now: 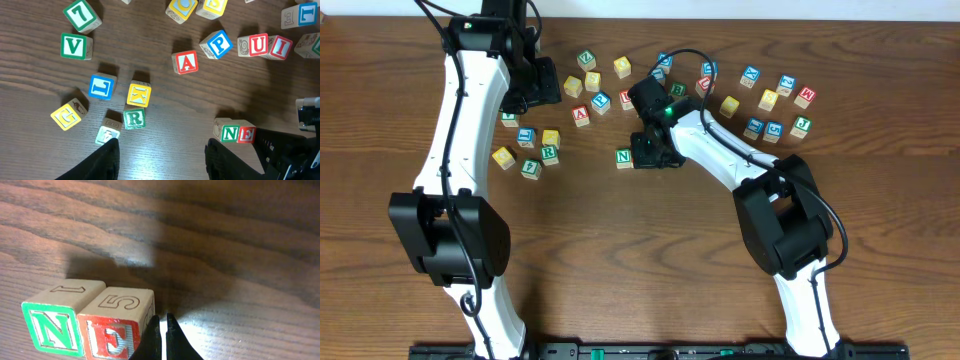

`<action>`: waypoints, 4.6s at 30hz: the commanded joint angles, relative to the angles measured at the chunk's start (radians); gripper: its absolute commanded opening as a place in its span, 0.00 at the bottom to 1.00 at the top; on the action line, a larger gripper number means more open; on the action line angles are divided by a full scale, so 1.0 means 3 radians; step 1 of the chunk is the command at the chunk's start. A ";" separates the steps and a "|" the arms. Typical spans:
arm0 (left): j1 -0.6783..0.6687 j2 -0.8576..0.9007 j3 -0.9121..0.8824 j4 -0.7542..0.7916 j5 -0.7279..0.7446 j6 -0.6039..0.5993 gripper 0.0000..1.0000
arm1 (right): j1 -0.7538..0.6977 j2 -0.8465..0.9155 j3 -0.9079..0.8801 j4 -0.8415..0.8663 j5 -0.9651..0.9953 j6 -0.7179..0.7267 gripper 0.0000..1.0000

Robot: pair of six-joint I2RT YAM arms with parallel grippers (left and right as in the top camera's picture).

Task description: Spell out NEURIPS

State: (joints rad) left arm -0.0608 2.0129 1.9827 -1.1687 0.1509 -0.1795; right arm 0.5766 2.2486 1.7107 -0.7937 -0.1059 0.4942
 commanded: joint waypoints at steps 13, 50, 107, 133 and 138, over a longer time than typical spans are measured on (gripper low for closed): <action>0.0010 0.0031 -0.0009 0.0010 -0.0019 -0.0004 0.55 | 0.0051 -0.0125 -0.0018 -0.0010 -0.0121 0.0198 0.01; 0.0174 -0.0903 0.0118 -0.0041 -0.0922 0.0123 0.56 | 0.0248 -0.0449 -0.0038 -0.0103 -0.0144 -0.0591 0.01; 0.0554 -0.0893 -0.0052 -0.0058 -0.0888 0.0120 0.56 | 0.0346 -0.0385 -0.0498 0.0418 0.0259 -0.0440 0.02; 0.0554 -0.0893 -0.0052 -0.0061 -0.0879 0.0120 0.56 | -0.0009 -0.1198 -0.0356 0.0409 0.0006 -0.0567 0.10; 0.0554 -0.0893 -0.0052 -0.0062 -0.0879 0.0000 0.56 | -0.0242 -0.1317 -0.0356 0.0310 -0.0020 -0.0566 0.10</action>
State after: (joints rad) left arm 0.1040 1.7393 1.9713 -1.1831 -0.1108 -0.1566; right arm 0.5446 1.8683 1.5967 -0.6819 -0.1024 0.3309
